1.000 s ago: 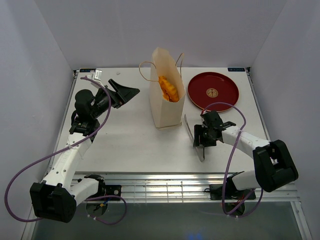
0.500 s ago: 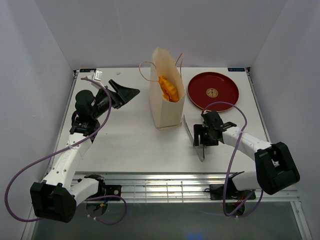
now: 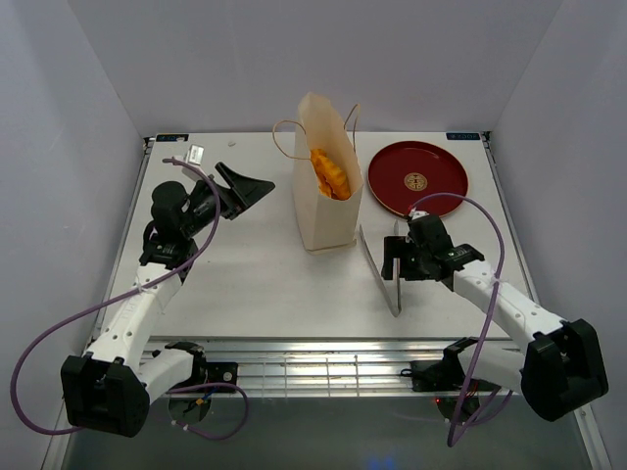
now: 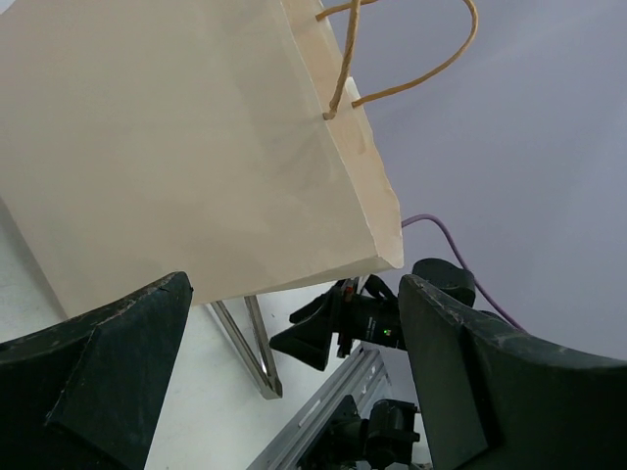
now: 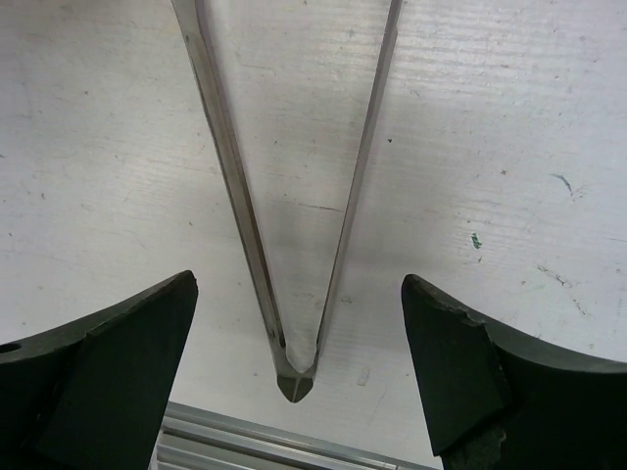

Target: Place the fake bread into the paper bag

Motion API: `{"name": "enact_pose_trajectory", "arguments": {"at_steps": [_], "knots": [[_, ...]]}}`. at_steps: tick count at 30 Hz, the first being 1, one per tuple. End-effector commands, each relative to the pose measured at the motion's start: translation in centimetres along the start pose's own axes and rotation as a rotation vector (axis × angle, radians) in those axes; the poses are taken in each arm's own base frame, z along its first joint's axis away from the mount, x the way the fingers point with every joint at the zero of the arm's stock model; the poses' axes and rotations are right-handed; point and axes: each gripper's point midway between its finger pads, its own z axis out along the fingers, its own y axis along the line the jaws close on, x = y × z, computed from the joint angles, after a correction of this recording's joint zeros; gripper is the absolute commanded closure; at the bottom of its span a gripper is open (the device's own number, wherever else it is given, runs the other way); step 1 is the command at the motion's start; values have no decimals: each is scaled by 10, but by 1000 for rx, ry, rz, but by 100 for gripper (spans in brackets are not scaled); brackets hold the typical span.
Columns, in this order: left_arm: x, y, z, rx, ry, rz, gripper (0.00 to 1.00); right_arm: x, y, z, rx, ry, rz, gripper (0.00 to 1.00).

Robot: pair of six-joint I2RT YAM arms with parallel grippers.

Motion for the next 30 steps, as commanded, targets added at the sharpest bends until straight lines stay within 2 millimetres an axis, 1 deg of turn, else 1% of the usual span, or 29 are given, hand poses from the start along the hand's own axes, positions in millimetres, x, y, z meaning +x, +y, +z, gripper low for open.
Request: {"name": "enact_pose_trajectory", "arguments": {"at_steps": [1,2,5,7,8,9,11,12,13,15,16,18,19,20,21,22,23,24,25,26,27,30], "knots": [[5,1,-3,7,0,0,3,-28,4,-18,1,-109,-7,10],[9,7,-2,-2,9,-12,3,-31,1,-20,14,-124,-6,10],[16,15,2,11,22,-46,3,-43,-1,-28,35,-180,10,10],[28,27,4,4,53,-102,3,-52,0,-35,35,-222,24,10],[29,27,5,19,50,-106,3,-55,-1,-38,39,-237,30,10],[36,36,4,8,59,-126,3,-58,-1,-41,37,-254,42,10],[43,45,6,-2,67,-152,3,-64,-2,-45,43,-285,58,10],[50,53,5,-16,78,-168,3,-64,-2,-46,47,-295,77,10],[53,58,5,-24,81,-179,3,-64,-4,-47,54,-300,86,10],[58,62,4,-24,83,-202,3,-65,-6,-48,61,-312,108,10],[64,67,2,-32,90,-220,3,-64,-6,-48,60,-313,123,10],[65,65,-1,-14,83,-240,3,-61,-5,-49,49,-317,138,10],[71,68,-3,-17,88,-256,3,-59,-3,-49,38,-319,154,10],[71,65,-5,5,84,-255,3,-59,-3,-52,27,-333,164,10],[72,62,-7,16,82,-276,3,-54,-4,-49,24,-331,173,10],[79,66,-11,14,88,-294,3,-51,-4,-48,20,-335,180,10],[78,62,-13,44,78,-288,3,-50,-3,-52,3,-356,202,10],[81,60,-15,60,81,-296,3,-41,-6,-47,6,-347,210,10],[82,55,-19,81,76,-318,3,-41,-5,-47,-5,-361,216,10],[88,56,-24,106,68,-319,3,-40,-5,-50,-20,-383,229,10],[91,54,-28,125,69,-324,3,-31,-8,-45,-16,-373,235,10],[99,48,-41,197,51,-351,2,-28,-12,-50,-19,-419,260,10]]}}
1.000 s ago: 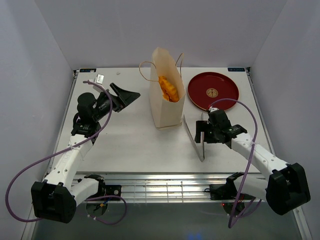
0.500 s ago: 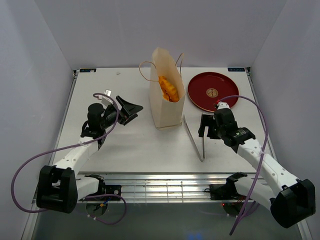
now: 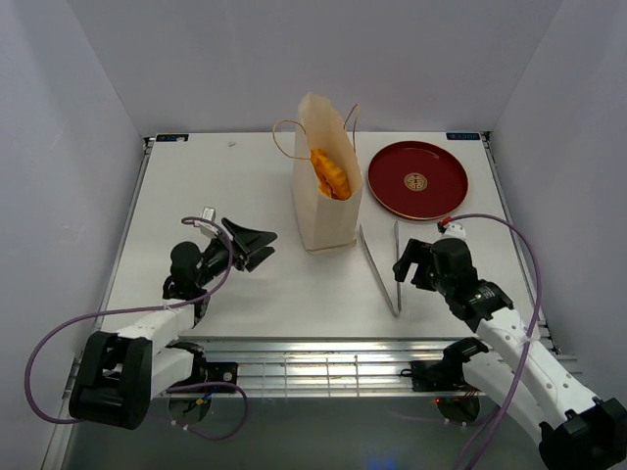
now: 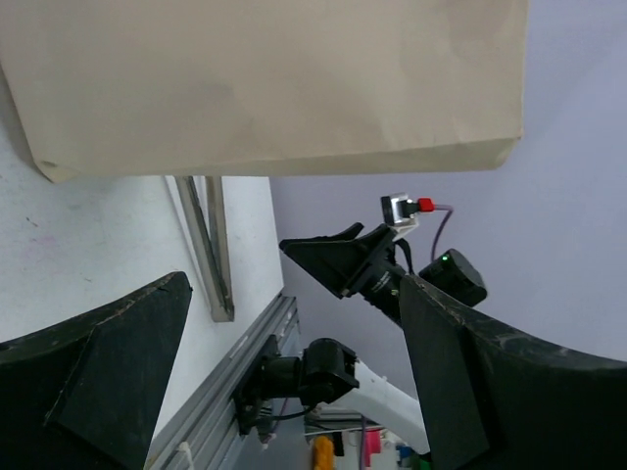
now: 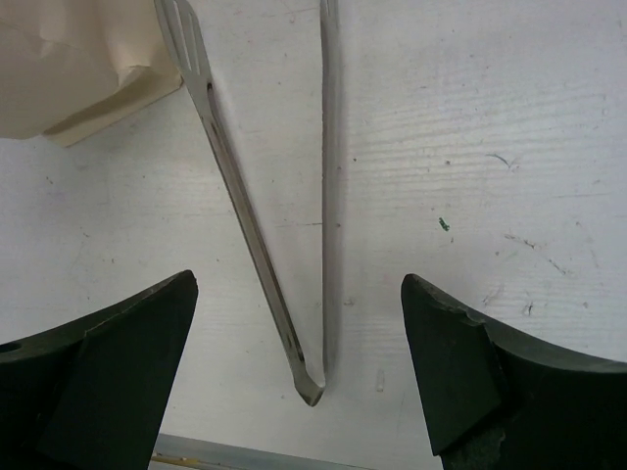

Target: Place the fake bread into the paper bag

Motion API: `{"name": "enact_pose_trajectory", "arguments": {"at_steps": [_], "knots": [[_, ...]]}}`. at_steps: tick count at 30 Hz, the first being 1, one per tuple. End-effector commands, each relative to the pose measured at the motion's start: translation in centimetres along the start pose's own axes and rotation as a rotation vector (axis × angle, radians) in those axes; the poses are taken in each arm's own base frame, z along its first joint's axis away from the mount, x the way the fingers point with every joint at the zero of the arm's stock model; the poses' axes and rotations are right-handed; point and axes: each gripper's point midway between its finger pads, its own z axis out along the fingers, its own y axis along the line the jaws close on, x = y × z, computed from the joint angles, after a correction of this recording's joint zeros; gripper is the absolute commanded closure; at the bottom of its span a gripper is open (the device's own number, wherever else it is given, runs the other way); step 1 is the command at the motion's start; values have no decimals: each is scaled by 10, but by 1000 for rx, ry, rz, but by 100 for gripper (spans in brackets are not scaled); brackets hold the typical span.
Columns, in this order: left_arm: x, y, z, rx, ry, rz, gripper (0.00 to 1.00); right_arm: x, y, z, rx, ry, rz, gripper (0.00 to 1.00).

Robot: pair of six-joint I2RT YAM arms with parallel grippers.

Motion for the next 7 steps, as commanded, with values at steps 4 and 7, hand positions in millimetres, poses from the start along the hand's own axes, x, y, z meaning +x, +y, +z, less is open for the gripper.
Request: {"name": "enact_pose_trajectory", "arguments": {"at_steps": [4,7], "knots": [[17,-40,-32,285,-36,-11,2,-9,-7,-7,-7,-127,66,10],[27,-52,-46,388,-26,-8,2,-7,-4,-12,-43,-137,47,10]]}}
